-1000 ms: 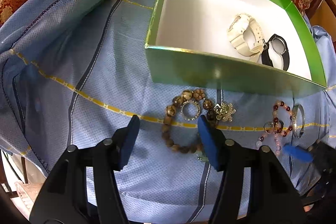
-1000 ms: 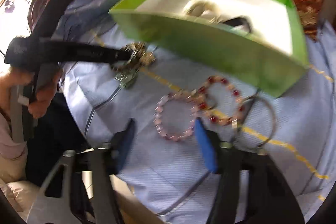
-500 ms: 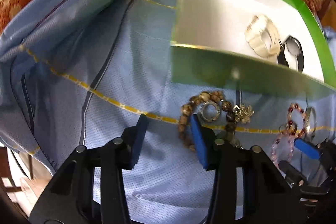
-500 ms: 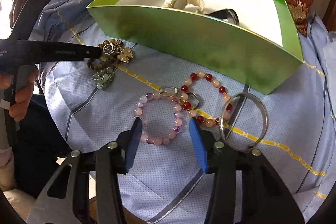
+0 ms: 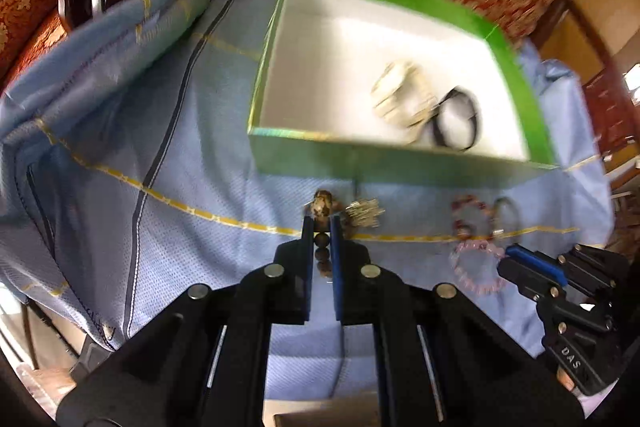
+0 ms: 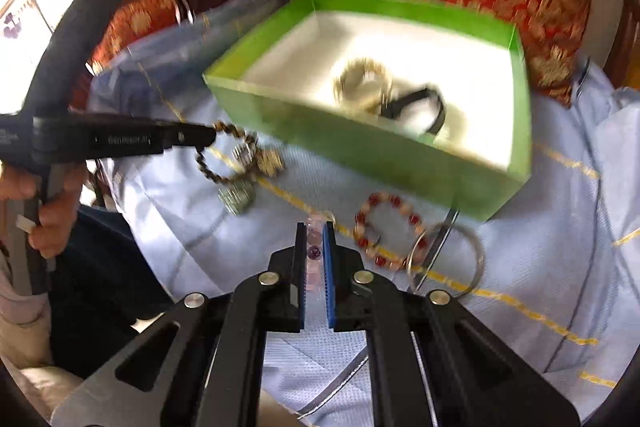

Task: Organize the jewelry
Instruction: 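Carry both bracelets into the green box and open both grippers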

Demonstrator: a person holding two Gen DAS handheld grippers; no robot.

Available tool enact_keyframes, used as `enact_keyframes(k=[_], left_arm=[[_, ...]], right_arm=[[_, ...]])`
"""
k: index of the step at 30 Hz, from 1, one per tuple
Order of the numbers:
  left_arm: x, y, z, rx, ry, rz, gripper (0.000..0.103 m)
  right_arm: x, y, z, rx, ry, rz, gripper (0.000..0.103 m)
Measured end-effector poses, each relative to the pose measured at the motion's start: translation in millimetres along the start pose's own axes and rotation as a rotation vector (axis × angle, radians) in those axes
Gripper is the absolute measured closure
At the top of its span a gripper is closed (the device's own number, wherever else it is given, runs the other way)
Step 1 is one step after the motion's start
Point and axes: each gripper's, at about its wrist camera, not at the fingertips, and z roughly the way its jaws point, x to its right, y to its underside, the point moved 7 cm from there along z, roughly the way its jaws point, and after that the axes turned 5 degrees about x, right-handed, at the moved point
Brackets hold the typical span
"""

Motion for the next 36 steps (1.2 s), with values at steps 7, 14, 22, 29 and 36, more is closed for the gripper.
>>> enact_keyframes(k=[7,14,22,29,36], left_arm=[[34.8,-43.9,-49.1,0.114,0.073,0.065,0.095],[39.5,-105.1,-47.7,0.218,0.012,0.12,0.095],[23.6,-111.5,14.8,0.141,-0.121,0.132,0.091],[24.1,-72.1,-4.2,0.122,-0.041,0.147,0.07],[20.6,-5.0,18.1,-0.033,-0.038,0.167,0.065]], right_arm=[[1.9,-52.4,-50.4,0.154,-0.055,0.006,0.095],[28.7,-97.2,-37.0,0.225,0.012,0.021,0.095],[93.8,-91.2,25.5,0.117,0.148,0.178,0.089],[94.8,-61.4,-17.8,0.114,0.208,0.145,0.043],[67.1,-2.5,-9.6,-0.001,0.092,0.083,0.043]])
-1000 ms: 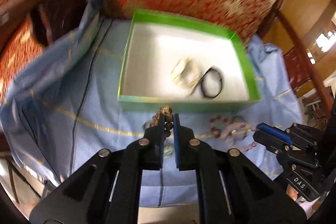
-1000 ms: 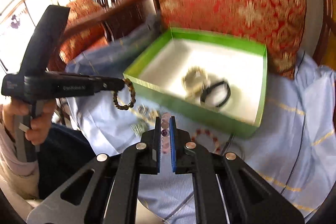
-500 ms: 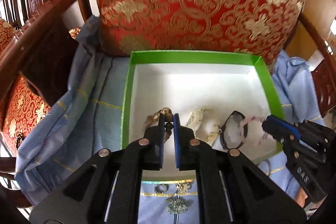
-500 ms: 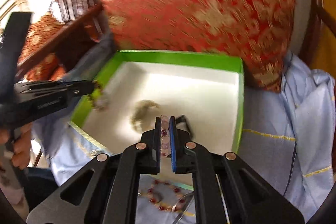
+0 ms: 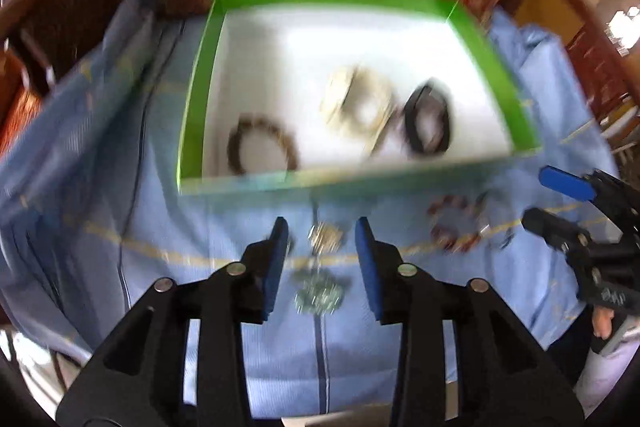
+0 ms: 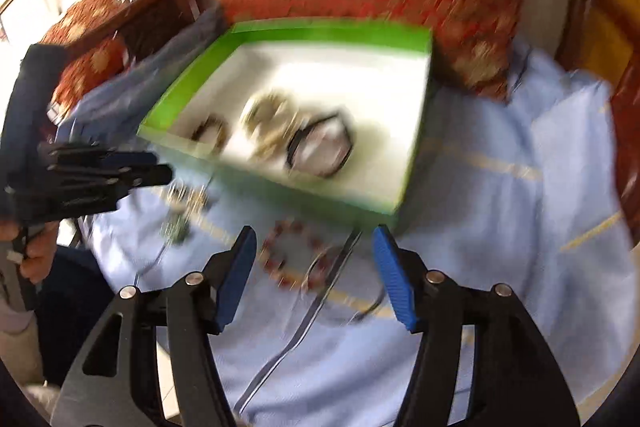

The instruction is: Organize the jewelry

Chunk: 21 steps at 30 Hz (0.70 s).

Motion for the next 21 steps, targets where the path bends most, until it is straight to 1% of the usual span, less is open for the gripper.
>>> enact_keyframes(k=[2,3,4,5,6,7,8,11,14,15,16,18,19,20,21], left_arm=[[-1.6,12.9,11.1,-0.047,-0.026,-0.016,0.063],[-0.7,17.4,13.9,-0.053,-0.04,-0.016,0.059],[0.5,20.3,14.9,-0.051,-0.051,-0.011,0.053],[2.1,23.6,15.7,-0.046,-0.067,-0.001,0.051],[3.5,27.0,16.9,-0.043,-0.08,0.007,0.046],[4.6,29.4,17.8,-0.044,-0.085,0.01,0.044],[5.4,33.2,20.0,-0.048,-0.089,0.013,0.044],[3.5,44.1,27.6,-0.068,-0.108,0.009,0.044],[1.6,51.3,33.0,-0.086,-0.119,0.015,0.043],[1.3,51.6,32.5,-0.081,-0.122,0.021,0.041],[0.6,52.7,31.8,-0.08,-0.117,0.023,0.041],[-3.0,55.8,30.1,-0.079,-0.111,0.015,0.04],[-5.7,56.5,29.5,-0.079,-0.113,0.011,0.04],[-8.1,57.0,28.8,-0.077,-0.114,0.009,0.04],[-11.0,58.3,27.8,-0.075,-0.116,0.007,0.04]], right_arm=[[-10.7,12.5,12.5,-0.032,0.021,-0.044,0.043],[-16.3,15.9,19.1,-0.047,0.026,-0.063,0.043],[-23.8,19.4,26.3,-0.062,0.031,-0.086,0.043],[-27.0,19.7,31.5,-0.068,0.049,-0.104,0.043],[-29.9,20.1,38.3,-0.073,0.101,-0.138,0.043],[-32.4,19.8,44.6,-0.076,0.144,-0.168,0.043],[-36.1,19.8,50.1,-0.083,0.151,-0.185,0.043],[-49.0,18.3,58.7,-0.085,0.112,-0.199,0.043],[-57.9,20.2,68.6,-0.104,0.127,-0.231,0.043],[-58.5,22.0,73.3,-0.119,0.135,-0.233,0.05],[-59.2,23.3,77.2,-0.134,0.126,-0.224,0.054],[-60.2,21.9,78.3,-0.139,0.084,-0.193,0.071],[-60.6,21.0,79.0,-0.143,0.073,-0.181,0.075],[-60.4,20.8,79.5,-0.144,0.069,-0.175,0.082],[-59.9,20.3,79.8,-0.144,0.063,-0.169,0.082]])
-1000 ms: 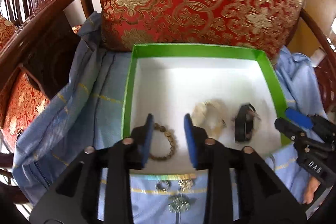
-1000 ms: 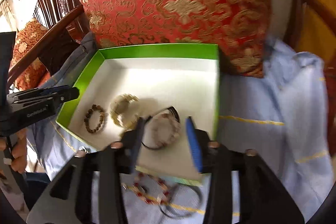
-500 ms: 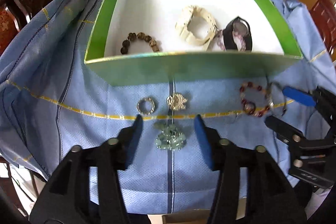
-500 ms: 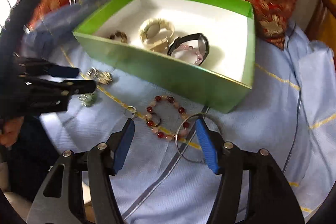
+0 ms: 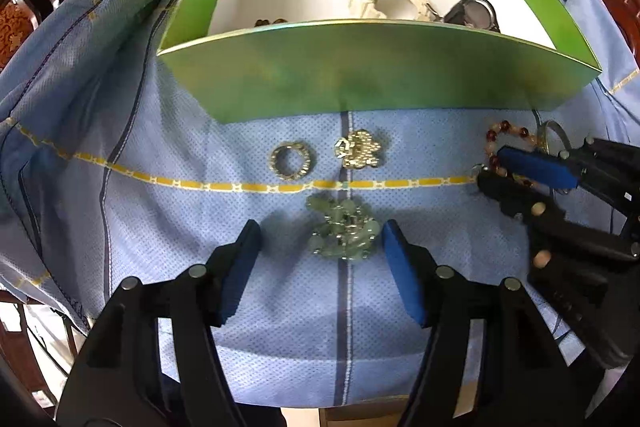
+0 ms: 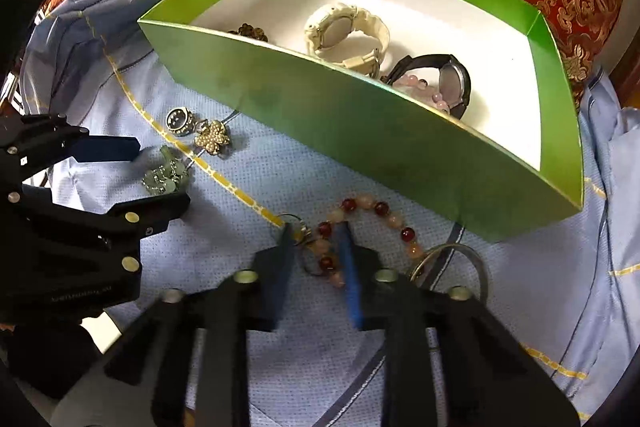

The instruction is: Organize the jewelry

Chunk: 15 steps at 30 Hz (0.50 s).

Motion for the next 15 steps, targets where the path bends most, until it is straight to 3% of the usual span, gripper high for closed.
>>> enact_keyframes(k=[2,4,7,12,15], left_arm=[[-6.8,0.5,0.1,0.005,-0.008,-0.003,0.041],[-13.8,2.3,-2.6,0.021,-0.015,-0.016,0.049],[-17.6,5.2,-5.3,0.048,-0.021,-0.039,0.071],[-6.9,5.4,-11.2,0.071,-0.055,-0.02,0.079],[-3.6,4.0,-17.8,0.094,-0.029,-0.024,0.084]], right_arm=[[0.9,-0.5,0.4,0.003,-0.006,0.008,0.083],[3.1,-0.2,-0.6,0.009,-0.012,0.022,0.083],[9.8,2.2,-5.1,0.026,-0.011,0.046,0.083],[15.3,0.6,-15.1,0.06,-0.023,0.059,0.083],[15.0,0.3,-15.5,0.063,-0.024,0.066,0.083]])
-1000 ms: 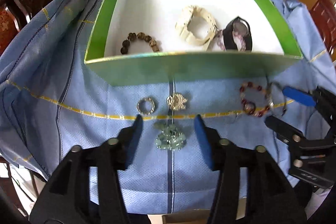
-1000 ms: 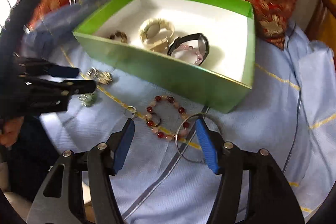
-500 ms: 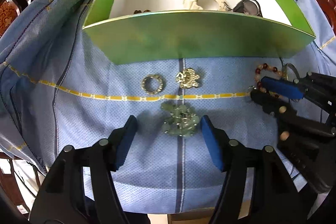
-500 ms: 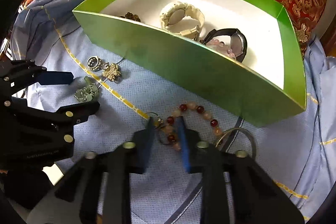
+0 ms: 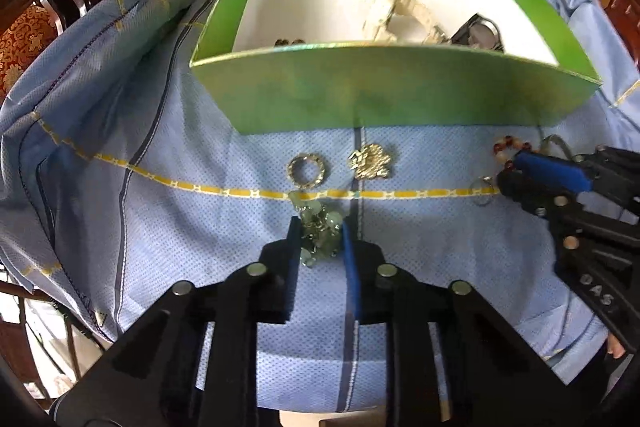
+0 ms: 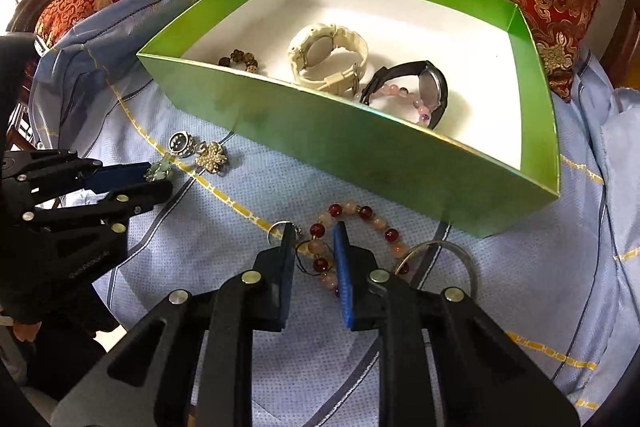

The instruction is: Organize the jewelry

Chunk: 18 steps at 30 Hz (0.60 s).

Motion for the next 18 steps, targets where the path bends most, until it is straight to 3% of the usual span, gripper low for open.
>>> enact_keyframes(k=[9,18], left_arm=[[7.6,-5.4,-13.8,0.046,0.017,0.007,0.084],[5.1,-2.7,-5.7,0.018,-0.012,0.011,0.084]], right_arm=[[-2.0,-1.5,-0.2,0.009,-0.007,0.01,0.083],[-5.8,-3.4,-3.9,0.019,-0.009,0.013,0.083]])
